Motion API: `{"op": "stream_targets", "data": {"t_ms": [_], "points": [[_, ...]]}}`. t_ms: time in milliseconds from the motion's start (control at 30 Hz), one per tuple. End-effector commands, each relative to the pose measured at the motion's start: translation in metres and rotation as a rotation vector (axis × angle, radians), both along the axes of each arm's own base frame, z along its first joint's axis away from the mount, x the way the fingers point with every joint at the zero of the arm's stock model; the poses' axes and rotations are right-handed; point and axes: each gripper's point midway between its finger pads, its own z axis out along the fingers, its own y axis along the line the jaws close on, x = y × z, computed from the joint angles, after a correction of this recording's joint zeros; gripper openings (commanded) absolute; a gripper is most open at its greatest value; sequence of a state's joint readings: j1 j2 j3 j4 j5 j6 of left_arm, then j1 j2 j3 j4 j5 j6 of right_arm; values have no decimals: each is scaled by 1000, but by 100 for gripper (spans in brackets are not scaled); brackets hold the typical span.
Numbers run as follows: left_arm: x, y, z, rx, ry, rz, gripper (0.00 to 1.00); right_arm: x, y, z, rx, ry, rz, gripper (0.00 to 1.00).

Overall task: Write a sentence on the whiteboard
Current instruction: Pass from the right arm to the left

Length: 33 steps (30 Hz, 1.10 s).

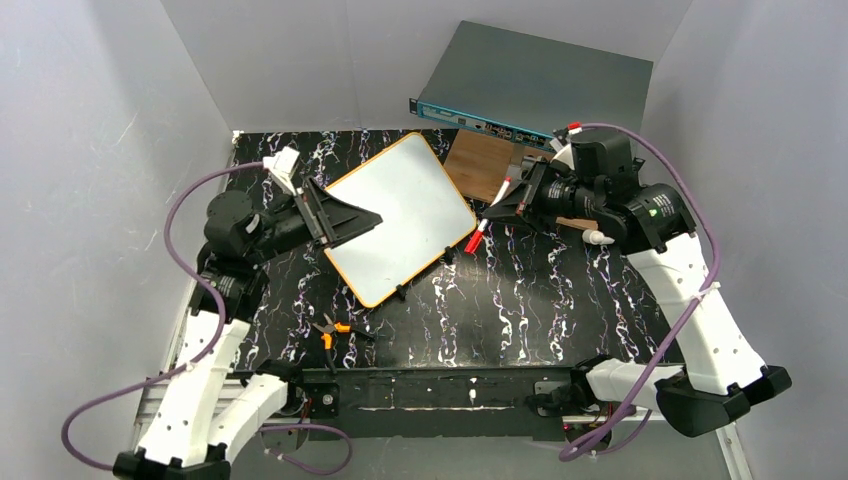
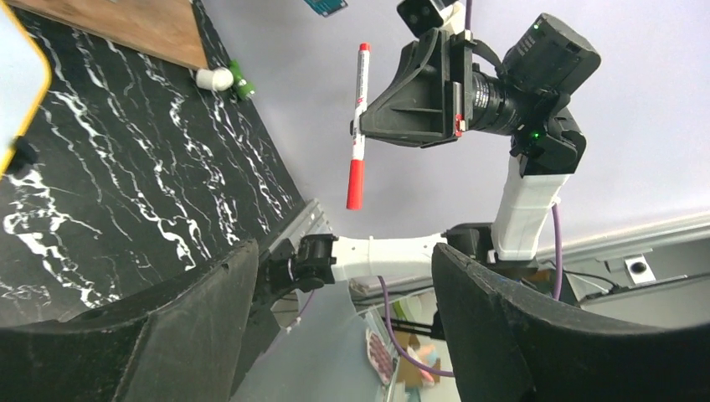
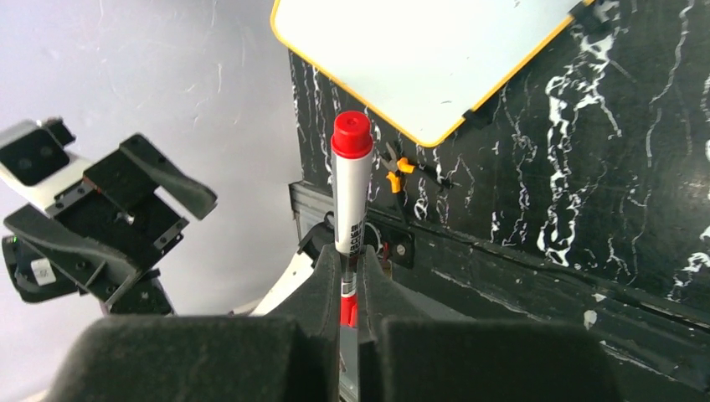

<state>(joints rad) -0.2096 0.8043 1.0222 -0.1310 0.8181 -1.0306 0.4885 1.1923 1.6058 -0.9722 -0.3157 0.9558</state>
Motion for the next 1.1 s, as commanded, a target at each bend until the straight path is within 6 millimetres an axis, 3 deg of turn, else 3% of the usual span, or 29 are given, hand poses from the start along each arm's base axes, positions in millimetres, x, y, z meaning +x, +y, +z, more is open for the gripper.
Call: {"op": "stream_targets", "data": {"t_ms": [0,200,467,700,1067], "points": [[9,-19,9,-21,-56,-39,73,-5,14,23,64,-61,20,1],[13,-50,20,-85,-71,-136,68,-7,14,35,119,-112,-11,1],[16,-66,38,-128,-141,-129,67,-7,8,45,183,-98,-101,1],[14,-82,34,-131,-150,-146,65,-3,10,52,205,-101,-123,1],[5,-107,21,-122,-138,-212,59,8,28,64,217,-133,-65,1]]}}
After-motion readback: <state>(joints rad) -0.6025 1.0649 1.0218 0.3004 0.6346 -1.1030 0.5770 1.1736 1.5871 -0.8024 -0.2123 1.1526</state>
